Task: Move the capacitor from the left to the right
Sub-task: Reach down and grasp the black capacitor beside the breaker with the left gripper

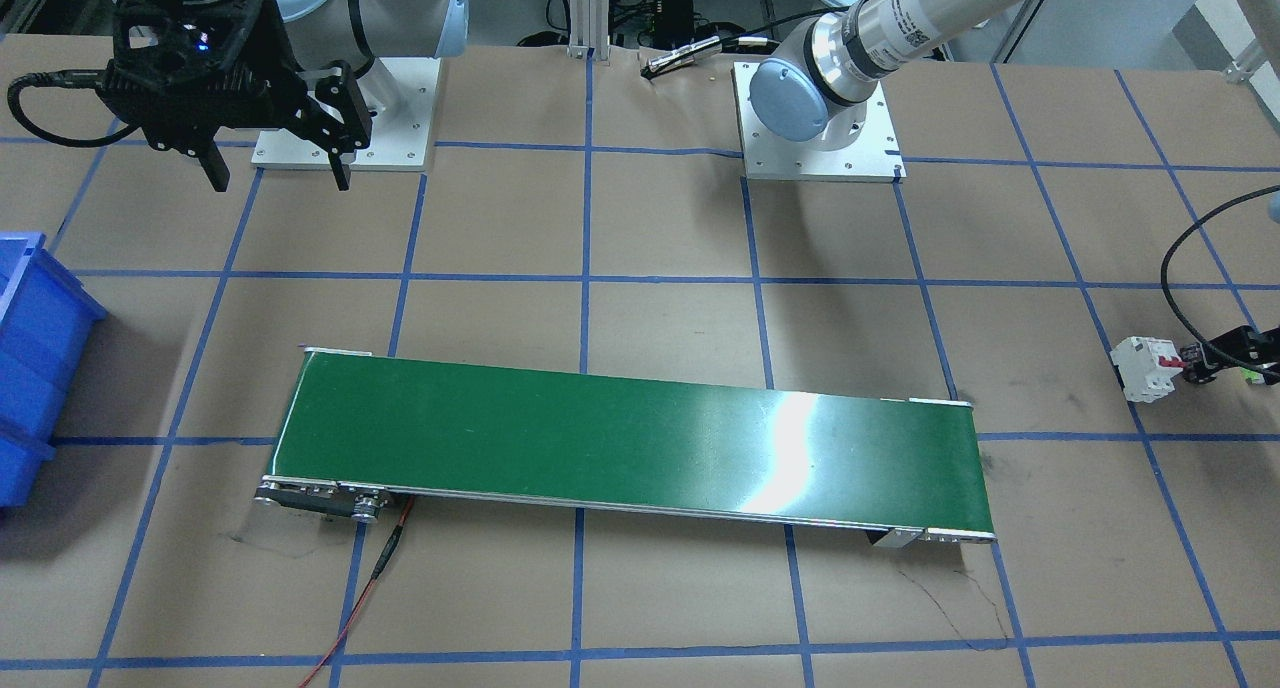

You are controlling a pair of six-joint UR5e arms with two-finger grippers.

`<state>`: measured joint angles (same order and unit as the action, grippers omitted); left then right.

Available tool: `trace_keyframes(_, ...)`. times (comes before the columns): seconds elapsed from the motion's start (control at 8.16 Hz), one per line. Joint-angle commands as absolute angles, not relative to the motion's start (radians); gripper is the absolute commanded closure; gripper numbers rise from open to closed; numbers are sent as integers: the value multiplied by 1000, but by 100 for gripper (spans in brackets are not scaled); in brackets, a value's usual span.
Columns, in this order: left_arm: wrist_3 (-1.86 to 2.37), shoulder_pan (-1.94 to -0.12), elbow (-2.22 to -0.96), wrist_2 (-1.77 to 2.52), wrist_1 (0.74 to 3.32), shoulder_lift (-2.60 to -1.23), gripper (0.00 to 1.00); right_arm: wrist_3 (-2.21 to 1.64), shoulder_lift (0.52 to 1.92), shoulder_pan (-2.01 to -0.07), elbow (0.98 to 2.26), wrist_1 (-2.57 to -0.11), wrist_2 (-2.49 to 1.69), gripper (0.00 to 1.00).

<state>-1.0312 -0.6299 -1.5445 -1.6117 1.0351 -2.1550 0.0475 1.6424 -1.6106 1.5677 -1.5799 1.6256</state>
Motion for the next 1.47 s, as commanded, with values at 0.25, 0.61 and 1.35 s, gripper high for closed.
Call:
trace_keyframes(0.25, -1034, -621, -1585, -1614, 1023, -2169, 11, 48, 1643, -1611, 1568, -1578, 1626, 0)
trace_keyframes(0.61, -1029, -621, -1585, -1683, 1023, -2178, 49, 48, 1643, -1611, 1568, -1578, 1626, 0)
trace_keyframes(1.35, -1023, -627, -1563, -1684, 1032, -2074, 100, 48, 1643, -1611, 1568, -1577, 1626, 0)
